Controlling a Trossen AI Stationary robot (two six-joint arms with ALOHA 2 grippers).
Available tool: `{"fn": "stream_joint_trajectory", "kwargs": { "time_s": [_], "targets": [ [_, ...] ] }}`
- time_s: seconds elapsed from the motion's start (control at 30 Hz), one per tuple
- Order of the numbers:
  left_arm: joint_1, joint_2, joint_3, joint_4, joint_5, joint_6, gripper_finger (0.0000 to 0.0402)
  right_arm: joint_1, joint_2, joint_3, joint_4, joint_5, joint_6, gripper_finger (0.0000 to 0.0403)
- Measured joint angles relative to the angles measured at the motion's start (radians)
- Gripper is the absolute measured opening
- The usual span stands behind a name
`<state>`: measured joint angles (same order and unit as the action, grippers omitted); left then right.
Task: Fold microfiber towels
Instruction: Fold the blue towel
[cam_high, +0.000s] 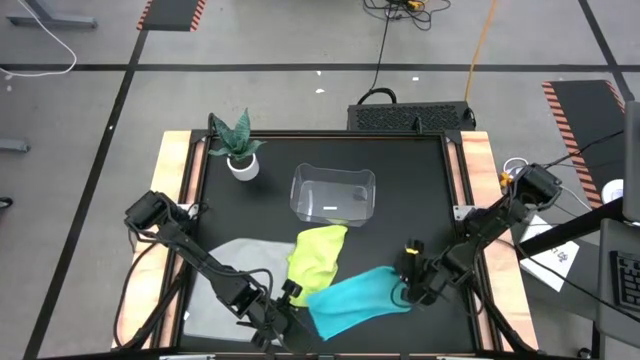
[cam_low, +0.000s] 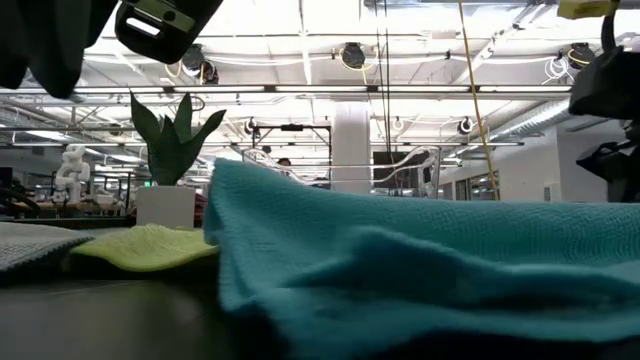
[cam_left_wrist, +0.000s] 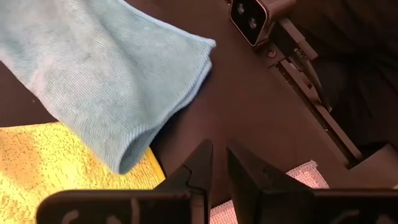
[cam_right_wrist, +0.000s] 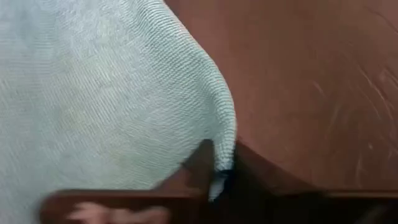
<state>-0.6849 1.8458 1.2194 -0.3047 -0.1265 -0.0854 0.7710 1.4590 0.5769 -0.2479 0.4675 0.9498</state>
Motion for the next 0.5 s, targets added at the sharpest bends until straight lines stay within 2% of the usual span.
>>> {"fn": "stream_joint_trajectory", "kwargs": {
  "time_s": [0.03,0.27,0.4,0.5],
  "targets": [
    [0.000,0.000,0.000,0.000,0.000,-0.003,0.0047,0.000,-0.003,0.001,-0.019,0.001,0.026,0.0013],
    [0.000,0.000,0.000,0.007,0.000,-0.021,0.0047,0.010,-0.067,-0.001,-0.279,0.014,0.233,0.0014],
    [0.000,0.000,0.000,0.018,-0.004,-0.013,0.0047,0.010,-0.118,-0.005,-0.330,0.017,0.226,0.0009],
    [0.002,0.000,0.000,0.019,-0.006,-0.004,0.0047,0.009,-0.164,-0.004,-0.253,0.021,0.115,0.0018]
  ]
}}
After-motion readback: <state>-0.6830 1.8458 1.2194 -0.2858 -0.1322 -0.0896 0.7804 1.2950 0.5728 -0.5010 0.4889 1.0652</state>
